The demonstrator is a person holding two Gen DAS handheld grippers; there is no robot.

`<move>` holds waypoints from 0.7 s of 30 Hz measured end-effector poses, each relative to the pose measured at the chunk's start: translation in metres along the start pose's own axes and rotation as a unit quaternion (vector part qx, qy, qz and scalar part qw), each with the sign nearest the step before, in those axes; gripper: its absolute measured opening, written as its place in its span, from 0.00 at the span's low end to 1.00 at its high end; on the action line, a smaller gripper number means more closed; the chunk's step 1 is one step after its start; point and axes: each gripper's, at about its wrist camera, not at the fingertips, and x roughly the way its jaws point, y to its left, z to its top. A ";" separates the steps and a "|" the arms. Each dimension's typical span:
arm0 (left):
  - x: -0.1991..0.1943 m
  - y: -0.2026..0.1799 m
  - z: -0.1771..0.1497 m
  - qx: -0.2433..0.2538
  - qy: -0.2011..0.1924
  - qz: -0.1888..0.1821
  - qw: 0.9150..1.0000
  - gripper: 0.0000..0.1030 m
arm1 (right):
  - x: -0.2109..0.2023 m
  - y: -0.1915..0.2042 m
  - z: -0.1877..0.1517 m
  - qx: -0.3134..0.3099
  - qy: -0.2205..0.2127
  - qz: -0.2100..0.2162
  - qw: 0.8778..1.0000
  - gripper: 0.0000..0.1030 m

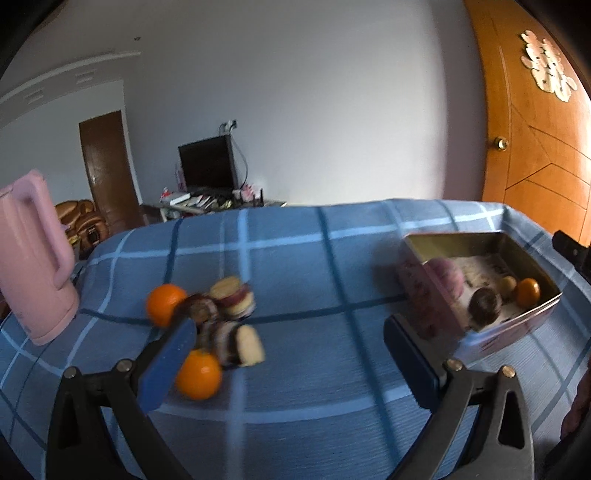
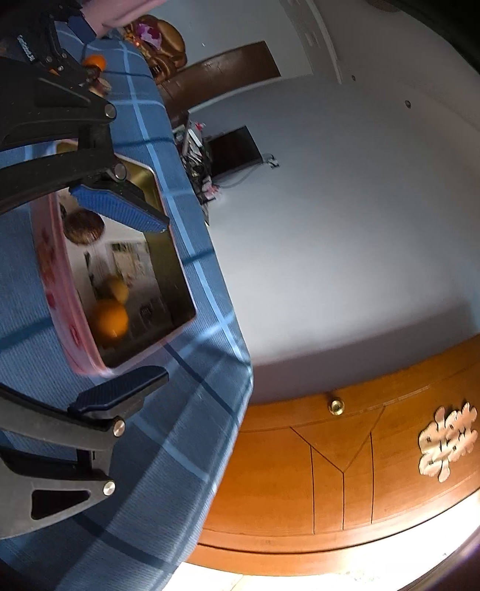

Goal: Organize fruits
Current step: 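Grasp an orange with the left gripper while the right gripper grasps a sugarcane slice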

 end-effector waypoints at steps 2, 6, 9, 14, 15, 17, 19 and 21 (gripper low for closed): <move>0.001 0.012 -0.003 0.004 0.011 0.002 1.000 1.00 | -0.002 0.010 -0.004 -0.002 0.005 0.011 1.000 0.74; 0.009 0.046 -0.009 -0.016 0.044 -0.017 0.999 0.95 | -0.006 0.040 -0.013 -0.020 0.012 0.038 0.999 0.74; 0.024 0.071 -0.015 -0.048 0.086 -0.041 0.994 0.81 | -0.011 0.073 -0.023 -0.049 0.016 0.064 0.997 0.74; 0.044 0.089 -0.022 -0.080 0.138 -0.089 0.983 0.65 | -0.009 0.121 -0.040 -0.070 0.047 0.108 0.991 0.74; 0.049 0.090 -0.024 -0.084 0.148 -0.103 0.980 0.58 | -0.008 0.129 -0.043 -0.072 0.053 0.116 0.989 0.74; 0.058 0.095 -0.026 -0.097 0.164 -0.122 0.974 0.49 | -0.008 0.145 -0.049 -0.078 0.063 0.131 0.986 0.74; 0.058 0.100 -0.025 -0.096 0.159 -0.125 0.975 0.40 | -0.008 0.157 -0.054 -0.083 0.069 0.140 0.984 0.74; 0.059 0.106 -0.025 -0.098 0.162 -0.127 0.974 0.40 | -0.007 0.167 -0.058 -0.092 0.075 0.146 0.982 0.74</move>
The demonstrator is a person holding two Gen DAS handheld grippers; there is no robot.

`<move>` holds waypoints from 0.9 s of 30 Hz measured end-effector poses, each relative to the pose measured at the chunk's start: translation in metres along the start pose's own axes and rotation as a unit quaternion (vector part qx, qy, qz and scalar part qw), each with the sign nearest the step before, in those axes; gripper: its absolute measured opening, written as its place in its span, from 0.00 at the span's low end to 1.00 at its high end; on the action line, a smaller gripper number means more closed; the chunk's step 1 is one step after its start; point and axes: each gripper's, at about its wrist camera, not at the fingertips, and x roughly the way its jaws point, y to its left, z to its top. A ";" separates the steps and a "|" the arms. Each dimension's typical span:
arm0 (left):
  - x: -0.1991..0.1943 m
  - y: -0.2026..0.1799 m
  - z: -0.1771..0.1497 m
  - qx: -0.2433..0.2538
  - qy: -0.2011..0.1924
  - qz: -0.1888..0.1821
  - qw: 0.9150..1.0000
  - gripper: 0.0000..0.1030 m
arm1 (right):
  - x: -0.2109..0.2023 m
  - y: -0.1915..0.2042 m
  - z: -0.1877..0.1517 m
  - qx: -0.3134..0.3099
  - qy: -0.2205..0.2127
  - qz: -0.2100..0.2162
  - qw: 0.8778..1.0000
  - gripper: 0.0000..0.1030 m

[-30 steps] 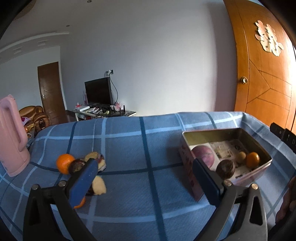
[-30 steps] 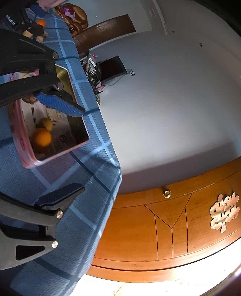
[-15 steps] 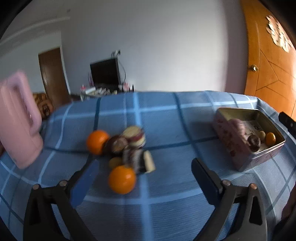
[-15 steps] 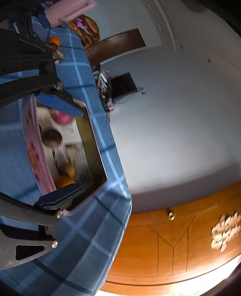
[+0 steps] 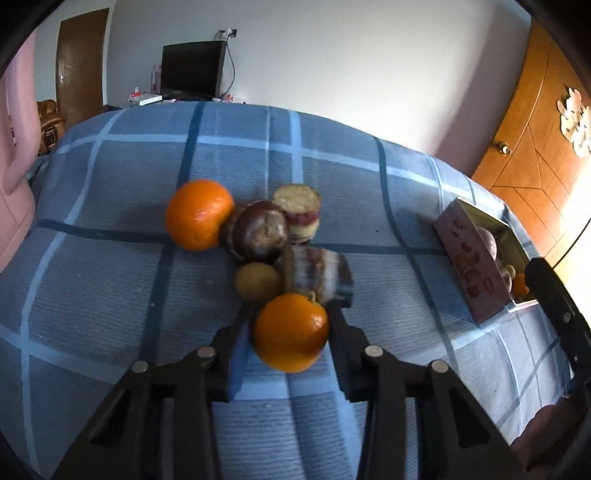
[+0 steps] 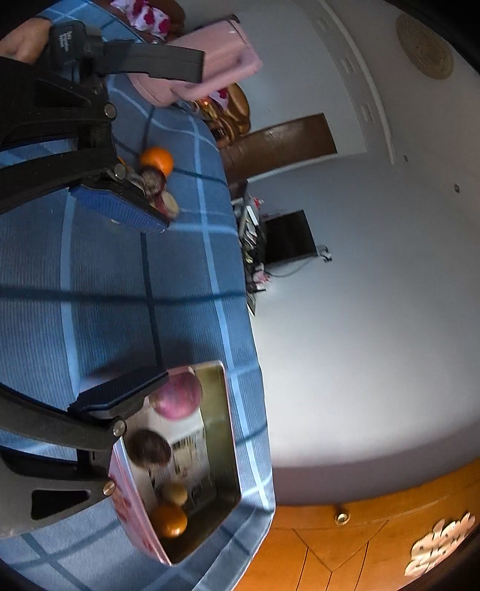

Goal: Organize fruits
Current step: 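Grasp an orange with the left gripper while the right gripper grasps a sugarcane slice, then carry the orange and sugarcane slice over the pink tin with both grippers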

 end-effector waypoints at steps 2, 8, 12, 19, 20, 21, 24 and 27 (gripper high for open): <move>-0.001 0.004 0.001 0.009 0.002 0.007 1.000 0.39 | 0.003 0.003 0.000 -0.004 0.007 0.002 1.000 0.74; -0.024 0.037 0.011 -0.008 -0.019 0.017 1.000 0.39 | 0.025 0.012 0.000 0.002 0.053 0.021 0.998 0.74; -0.045 0.068 0.018 -0.047 -0.066 0.046 0.996 0.39 | 0.045 0.035 0.000 -0.016 0.083 0.048 0.995 0.74; -0.054 0.081 0.022 -0.056 -0.099 0.065 0.991 0.39 | 0.098 0.083 -0.008 -0.042 0.173 0.076 0.981 0.74; -0.054 0.081 0.023 -0.051 -0.100 0.073 0.991 0.39 | 0.105 0.087 -0.010 -0.040 0.186 0.077 0.979 0.73; -0.054 0.079 0.023 -0.044 -0.101 0.081 0.991 0.39 | 0.114 0.091 -0.013 -0.038 0.204 0.084 0.975 0.72; -0.054 0.075 0.024 -0.039 -0.102 0.081 0.991 0.39 | 0.129 0.096 -0.019 -0.039 0.242 0.089 0.965 0.62; -0.055 0.077 0.025 -0.042 -0.105 0.077 0.991 0.39 | 0.127 0.086 -0.019 -0.019 0.239 0.101 0.965 0.52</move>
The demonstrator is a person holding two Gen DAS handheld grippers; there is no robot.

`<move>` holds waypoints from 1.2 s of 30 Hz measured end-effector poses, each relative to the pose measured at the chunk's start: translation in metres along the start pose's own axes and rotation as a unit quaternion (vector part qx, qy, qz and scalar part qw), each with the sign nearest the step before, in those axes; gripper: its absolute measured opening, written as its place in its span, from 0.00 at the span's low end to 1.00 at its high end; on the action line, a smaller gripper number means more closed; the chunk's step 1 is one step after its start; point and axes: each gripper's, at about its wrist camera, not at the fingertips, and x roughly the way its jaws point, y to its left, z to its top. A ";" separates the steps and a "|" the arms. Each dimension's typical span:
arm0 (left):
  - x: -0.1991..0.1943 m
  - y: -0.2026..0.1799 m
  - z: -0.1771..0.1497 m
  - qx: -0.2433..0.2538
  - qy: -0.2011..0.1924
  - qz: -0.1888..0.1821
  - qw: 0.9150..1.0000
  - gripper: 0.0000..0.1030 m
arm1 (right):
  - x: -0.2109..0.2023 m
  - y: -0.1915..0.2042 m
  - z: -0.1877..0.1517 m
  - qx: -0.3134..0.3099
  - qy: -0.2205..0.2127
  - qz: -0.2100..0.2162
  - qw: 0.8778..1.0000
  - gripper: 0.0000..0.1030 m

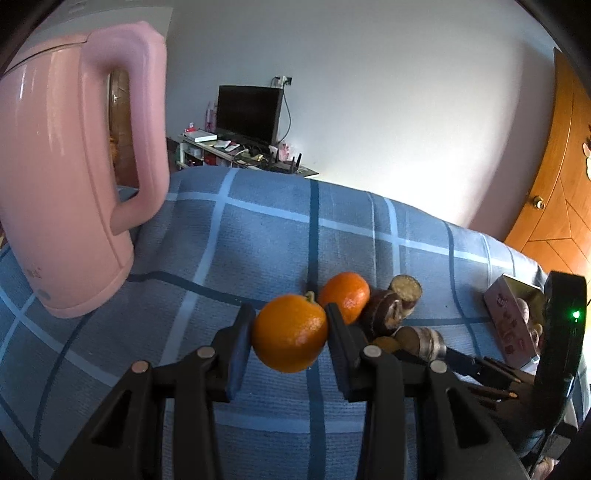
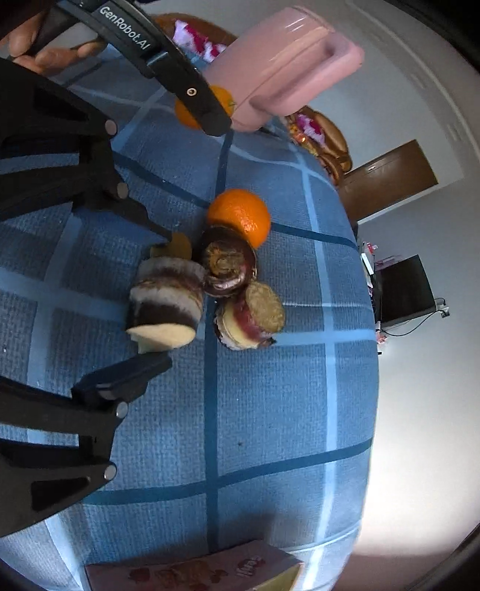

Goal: Organize fruits
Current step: 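Carry the orange and sugarcane slice over the pink tin with both grippers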

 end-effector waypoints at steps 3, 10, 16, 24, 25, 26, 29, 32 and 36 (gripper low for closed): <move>0.002 -0.001 -0.001 0.002 -0.001 0.006 1.000 0.39 | -0.004 -0.012 -0.001 0.014 -0.002 0.022 1.000 0.48; 0.003 -0.004 -0.005 0.010 -0.012 0.011 1.000 0.39 | -0.029 -0.018 -0.007 0.001 -0.039 0.013 0.999 0.40; -0.002 -0.008 -0.007 0.018 -0.038 0.001 0.999 0.39 | -0.052 -0.034 -0.012 0.006 -0.076 0.020 0.997 0.40; -0.013 -0.025 -0.012 0.042 -0.077 -0.008 0.996 0.39 | -0.088 -0.029 -0.017 -0.032 -0.162 0.019 0.986 0.40; -0.013 -0.028 -0.012 0.046 -0.080 -0.006 0.996 0.39 | -0.092 -0.029 -0.018 -0.037 -0.169 0.018 0.985 0.40; -0.014 -0.030 -0.013 0.052 -0.084 -0.004 0.995 0.39 | -0.095 -0.030 -0.019 -0.039 -0.176 0.018 0.983 0.40; -0.018 -0.036 -0.014 0.057 -0.097 -0.003 0.994 0.39 | -0.101 -0.027 -0.018 -0.049 -0.195 0.021 0.979 0.40; -0.020 -0.039 -0.015 0.054 -0.102 -0.008 0.993 0.39 | -0.112 -0.028 -0.021 -0.062 -0.216 0.017 0.974 0.40; -0.023 -0.046 -0.020 0.044 -0.108 -0.023 0.993 0.39 | -0.133 -0.030 -0.030 -0.082 -0.250 0.000 0.965 0.40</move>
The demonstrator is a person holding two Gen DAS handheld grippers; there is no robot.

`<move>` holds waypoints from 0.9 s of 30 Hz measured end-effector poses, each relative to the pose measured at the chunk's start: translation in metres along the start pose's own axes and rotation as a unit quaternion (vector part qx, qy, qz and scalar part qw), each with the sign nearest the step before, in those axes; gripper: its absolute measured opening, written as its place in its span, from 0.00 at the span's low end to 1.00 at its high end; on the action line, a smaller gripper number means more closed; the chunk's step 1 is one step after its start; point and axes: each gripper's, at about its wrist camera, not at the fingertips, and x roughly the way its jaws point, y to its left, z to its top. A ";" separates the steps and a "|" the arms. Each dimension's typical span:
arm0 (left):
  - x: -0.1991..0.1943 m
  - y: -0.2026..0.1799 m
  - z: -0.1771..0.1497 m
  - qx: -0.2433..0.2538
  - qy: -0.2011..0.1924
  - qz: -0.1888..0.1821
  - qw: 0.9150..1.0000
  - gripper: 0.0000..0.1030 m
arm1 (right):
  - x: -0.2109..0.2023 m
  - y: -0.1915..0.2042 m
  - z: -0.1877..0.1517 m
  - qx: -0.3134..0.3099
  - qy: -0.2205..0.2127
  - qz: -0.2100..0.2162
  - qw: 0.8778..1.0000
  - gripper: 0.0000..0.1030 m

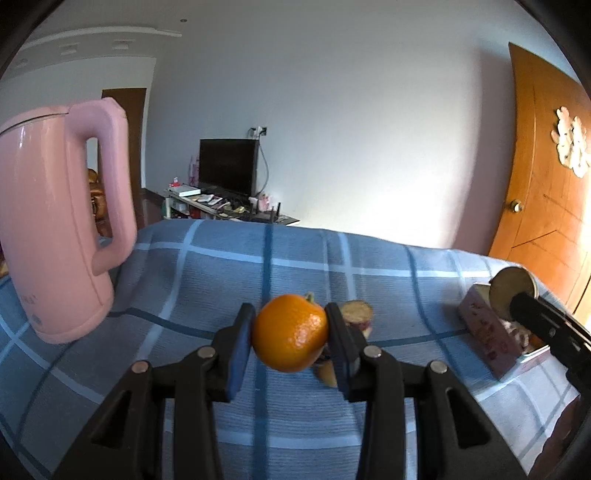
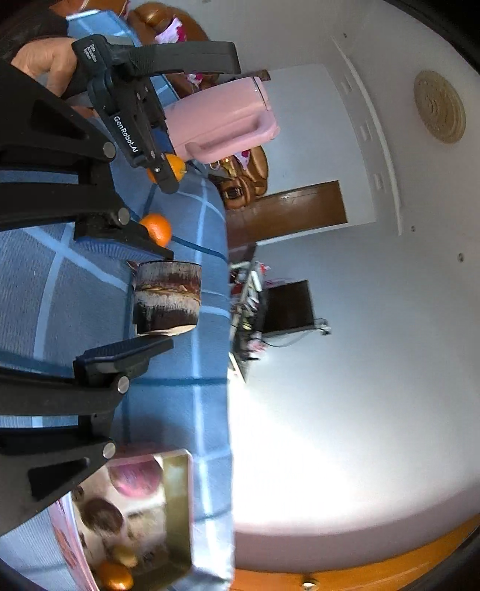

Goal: Organize fruits
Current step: 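Carry the orange and sugarcane slice over the pink tin with both grippers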

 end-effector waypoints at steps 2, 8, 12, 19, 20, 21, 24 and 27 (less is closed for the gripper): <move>-0.001 -0.009 -0.002 0.006 -0.001 -0.003 1.000 0.39 | -0.011 0.000 0.000 -0.021 -0.019 -0.020 0.999 0.40; -0.007 -0.037 -0.008 0.013 -0.005 -0.019 1.000 0.39 | -0.033 -0.015 -0.001 -0.031 -0.043 -0.036 0.998 0.40; -0.010 -0.061 -0.011 0.027 -0.005 -0.030 0.999 0.39 | -0.038 -0.037 0.000 -0.002 -0.036 -0.024 0.999 0.40; -0.004 -0.097 -0.011 0.036 0.002 -0.050 0.998 0.39 | -0.050 -0.069 0.003 0.015 -0.041 -0.043 0.998 0.40; -0.003 -0.102 -0.011 0.038 0.003 -0.053 0.998 0.39 | -0.054 -0.076 0.004 0.018 -0.042 -0.045 0.998 0.40; -0.002 -0.108 -0.011 0.041 0.003 -0.056 0.998 0.39 | -0.056 -0.081 0.004 0.021 -0.043 -0.047 0.998 0.40; 0.002 -0.128 -0.009 0.049 0.003 -0.064 0.997 0.39 | -0.062 -0.099 0.006 0.027 -0.044 -0.056 0.997 0.40; 0.006 -0.149 -0.008 0.055 0.004 -0.075 0.996 0.39 | -0.066 -0.115 0.006 0.031 -0.045 -0.070 0.996 0.40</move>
